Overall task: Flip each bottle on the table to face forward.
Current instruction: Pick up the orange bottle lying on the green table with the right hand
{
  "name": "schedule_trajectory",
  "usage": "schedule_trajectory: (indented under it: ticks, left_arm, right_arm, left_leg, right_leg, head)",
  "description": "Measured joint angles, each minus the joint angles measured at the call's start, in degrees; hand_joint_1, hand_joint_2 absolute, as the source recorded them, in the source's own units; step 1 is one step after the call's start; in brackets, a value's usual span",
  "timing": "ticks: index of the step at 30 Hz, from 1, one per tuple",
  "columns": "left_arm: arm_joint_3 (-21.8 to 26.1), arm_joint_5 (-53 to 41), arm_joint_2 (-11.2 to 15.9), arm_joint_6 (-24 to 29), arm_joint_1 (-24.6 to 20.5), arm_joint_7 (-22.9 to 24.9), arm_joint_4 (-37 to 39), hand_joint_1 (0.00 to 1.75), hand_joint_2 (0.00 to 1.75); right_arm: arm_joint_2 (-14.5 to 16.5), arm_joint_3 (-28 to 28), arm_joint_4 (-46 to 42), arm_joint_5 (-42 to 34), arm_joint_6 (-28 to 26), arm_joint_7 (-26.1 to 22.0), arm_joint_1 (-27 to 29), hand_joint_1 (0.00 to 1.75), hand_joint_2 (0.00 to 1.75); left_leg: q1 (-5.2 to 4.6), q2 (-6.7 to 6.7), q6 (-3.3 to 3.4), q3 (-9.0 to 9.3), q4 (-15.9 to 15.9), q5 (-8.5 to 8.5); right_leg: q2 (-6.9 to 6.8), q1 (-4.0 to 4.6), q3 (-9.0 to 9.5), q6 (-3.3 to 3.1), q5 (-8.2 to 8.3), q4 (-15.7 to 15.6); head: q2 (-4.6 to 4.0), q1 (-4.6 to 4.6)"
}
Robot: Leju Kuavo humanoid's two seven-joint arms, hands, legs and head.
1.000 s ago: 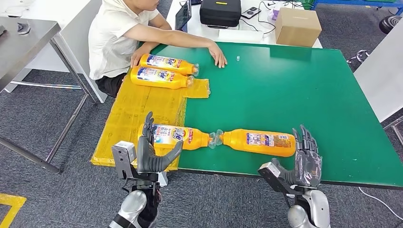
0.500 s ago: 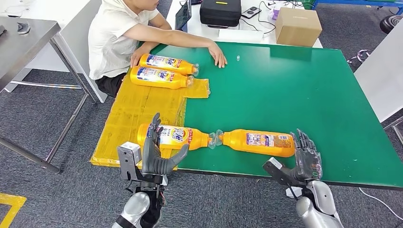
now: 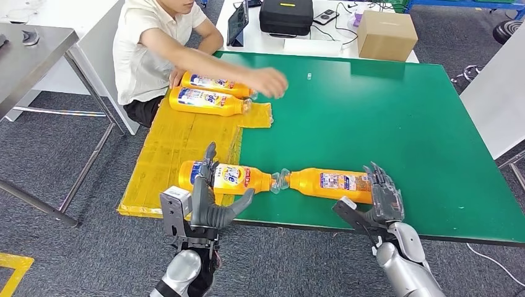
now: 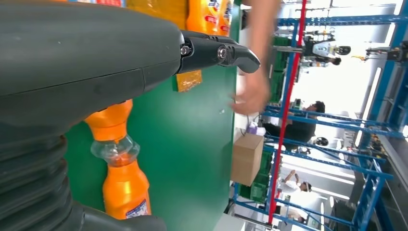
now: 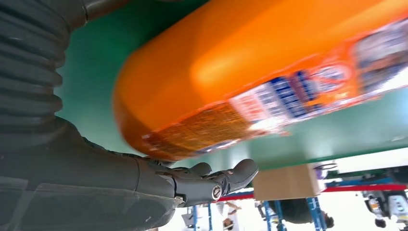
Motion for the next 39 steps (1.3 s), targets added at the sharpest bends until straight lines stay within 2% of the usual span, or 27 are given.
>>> schedule_trajectory:
  ticks: [9,16,17,18,21,22,25,39]
  left_arm:
    - [-0.81,-0.95,-0.6,0.64,-1.13,-0.21,0.01,0.0,1.75]
    - [-1.48,-0.7,-0.73,0.39,-1.24,0.09,0.06,0.0,1.75]
    - [-1.48,-0.68,-0.73,0.35,-1.26,0.14,0.07,0.0,1.75]
    - [-1.48,-0.66,-0.73,0.32,-1.27,0.22,0.07,0.0,1.75]
    - [-1.46,-0.61,-0.73,0.01,-1.37,0.54,0.08,0.0,1.75]
    - [-1.47,-0.6,-0.73,-0.15,-1.45,0.64,0.09,0.0,1.75]
    - [-1.49,-0.59,-0.73,-0.39,-1.76,0.84,0.11,0.0,1.75]
    - [-1.46,-0.75,-0.73,-0.62,-2.2,0.94,0.31,0.0,1.75]
  right_arm:
    - [2.7,2.21,3.75,-0.2,-0.92,-0.06,-3.27,0.0,1.75]
    - [3.68,2.69,7.13,-1.35,1.65,0.99,-5.17,0.0,1.75]
    - [3.68,2.7,7.57,-1.53,2.25,1.22,-5.48,0.06,1.75]
    - [3.68,2.7,8.01,-1.73,3.1,1.6,-5.83,0.34,1.75]
    - [3.41,2.9,9.26,-1.94,6.9,3.25,-7.09,1.54,1.75]
    - [3.18,3.04,9.68,-1.92,8.25,3.68,-7.51,1.7,1.75]
    - [2.31,3.39,10.83,-1.91,10.42,4.28,-8.37,1.75,1.75]
    - [0.85,4.02,13.52,-1.15,10.6,4.99,-9.91,1.75,1.75]
  left_leg:
    - [0.0,0.01,0.0,0.0,0.0,0.0]
    - [0.0,0.03,0.0,0.01,0.0,-0.01]
    - [0.0,0.05,0.0,0.04,0.0,-0.01]
    - [0.0,0.08,0.0,0.08,0.0,-0.01]
    - [0.0,0.23,-0.01,0.33,0.0,-0.07]
    - [0.0,0.27,0.0,0.43,0.0,-0.1]
    - [0.0,0.29,0.06,0.72,-0.01,-0.18]
    - [-0.01,0.25,0.16,0.98,0.0,-0.16]
  right_leg:
    - [-0.01,-0.01,0.01,0.0,0.0,0.0]
    - [0.01,0.0,0.01,0.0,0.0,-0.01]
    - [0.01,0.0,0.02,0.0,0.0,-0.01]
    - [0.01,0.0,0.04,0.0,0.0,-0.02]
    - [0.13,0.0,0.17,-0.01,0.0,-0.05]
    - [0.19,-0.01,0.21,-0.03,0.0,-0.07]
    - [0.28,-0.01,0.14,-0.1,-0.07,-0.13]
    - [0.26,0.0,0.85,0.02,-0.02,-0.14]
  head:
    - [0.0,-0.01]
    - [0.0,-0.01]
    - [0.0,-0.01]
    - [0.0,-0.01]
    - [0.0,0.0]
    - [0.0,0.0]
    - [0.0,0.02]
    - [0.0,0.01]
